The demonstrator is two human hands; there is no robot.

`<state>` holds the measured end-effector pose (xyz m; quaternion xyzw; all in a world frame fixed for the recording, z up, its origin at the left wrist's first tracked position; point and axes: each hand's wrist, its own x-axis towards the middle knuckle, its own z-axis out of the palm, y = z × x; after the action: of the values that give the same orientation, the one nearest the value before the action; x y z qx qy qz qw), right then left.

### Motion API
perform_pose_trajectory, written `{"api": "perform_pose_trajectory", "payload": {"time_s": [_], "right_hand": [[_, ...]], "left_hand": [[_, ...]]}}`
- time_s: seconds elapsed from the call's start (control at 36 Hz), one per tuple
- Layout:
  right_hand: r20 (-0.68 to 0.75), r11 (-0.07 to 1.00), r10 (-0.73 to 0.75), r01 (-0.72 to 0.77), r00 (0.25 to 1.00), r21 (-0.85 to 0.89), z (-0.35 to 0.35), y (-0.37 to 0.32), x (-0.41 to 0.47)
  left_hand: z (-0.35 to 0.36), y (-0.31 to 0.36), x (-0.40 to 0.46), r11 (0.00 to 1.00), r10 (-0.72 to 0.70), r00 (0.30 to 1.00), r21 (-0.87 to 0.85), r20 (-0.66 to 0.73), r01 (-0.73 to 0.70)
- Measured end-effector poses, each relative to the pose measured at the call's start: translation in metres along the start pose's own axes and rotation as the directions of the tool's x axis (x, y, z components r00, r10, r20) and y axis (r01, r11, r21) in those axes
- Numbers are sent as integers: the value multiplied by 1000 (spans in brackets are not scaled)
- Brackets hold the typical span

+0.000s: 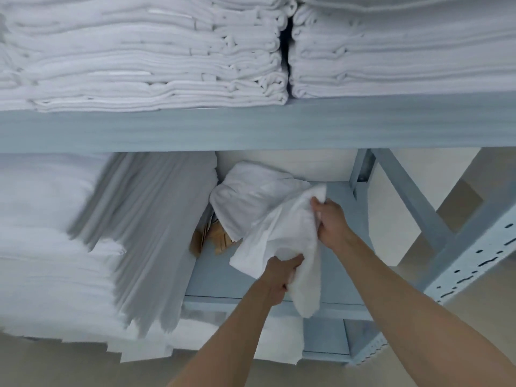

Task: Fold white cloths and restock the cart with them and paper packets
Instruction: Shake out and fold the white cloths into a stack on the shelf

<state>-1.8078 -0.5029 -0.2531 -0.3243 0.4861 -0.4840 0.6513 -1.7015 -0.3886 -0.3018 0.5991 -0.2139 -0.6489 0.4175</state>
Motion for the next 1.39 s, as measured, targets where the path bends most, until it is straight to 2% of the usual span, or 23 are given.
{"api": "perform_pose_trajectory", "payload": {"time_s": [0.14,0.25,0.31,0.36,0.42,0.47,0.53,0.58,0.64,0.69,0.78,0.83,0.92,1.0,1.08,1.17,1.25,1.31,1.39], "right_hand": [[148,994,-109,108,983,13,-16,-48,-16],[285,977,-208,211,936,21,-39,-84,-31],[332,962,-238,268,913,-46,-52,-99,-38],[385,929,-242,327,891,-172,-64,-109,-44],[446,875,-204,367,872,-317,-74,-115,-52],[503,722,-176,458,846,-518,-79,-120,-63],[564,426,-149,567,812,-704,-77,-122,-76],[610,147,-90,616,787,-774,-72,-119,-90],[620,55,-35,621,784,-782,-69,-108,-104],[611,43,3,610,792,-791,-72,-95,-114],[604,26,18,603,797,-797,-82,-82,-128],[585,23,18,584,811,-811,-90,-78,-139],[546,25,32,545,837,-838,-99,-73,-151],[539,48,14,538,842,-842,-104,-65,-164],[515,54,32,513,856,-856,-103,-48,-181],[486,65,46,483,873,-873,-97,-28,-200],[457,83,48,452,888,-888,-91,-10,-221],[437,87,39,432,899,-898,-89,2,-233],[414,135,-49,417,909,-899,-92,23,-250]], "left_hand": [[25,15,-18,993,64,982,89,179,-81],[29,32,-36,930,-5,952,352,307,-109],[27,42,-44,900,49,970,410,237,-146],[23,54,-48,902,252,967,356,24,-244],[19,65,-52,841,477,865,366,-156,-398],[17,72,-55,704,665,726,472,-174,-531],[19,77,-60,542,788,612,556,-74,-630],[25,80,-65,351,843,531,660,86,-664],[30,77,-67,114,820,503,783,274,-611],[31,69,-69,-82,741,537,849,402,-521],[23,55,-68,-225,652,593,867,473,-445],[17,50,-71,-204,595,663,883,454,-422],[5,37,-77,-44,525,759,902,386,-429],[-14,17,-81,6,502,792,914,348,-405],[-32,-6,-87,-24,527,775,918,349,-397],[-51,-23,-96,-1,538,765,908,353,-419],[-75,-36,-107,77,593,732,882,334,-465],[-90,-46,-115,104,641,686,847,344,-522],[-104,-57,-127,115,747,564,766,353,-632]]}}
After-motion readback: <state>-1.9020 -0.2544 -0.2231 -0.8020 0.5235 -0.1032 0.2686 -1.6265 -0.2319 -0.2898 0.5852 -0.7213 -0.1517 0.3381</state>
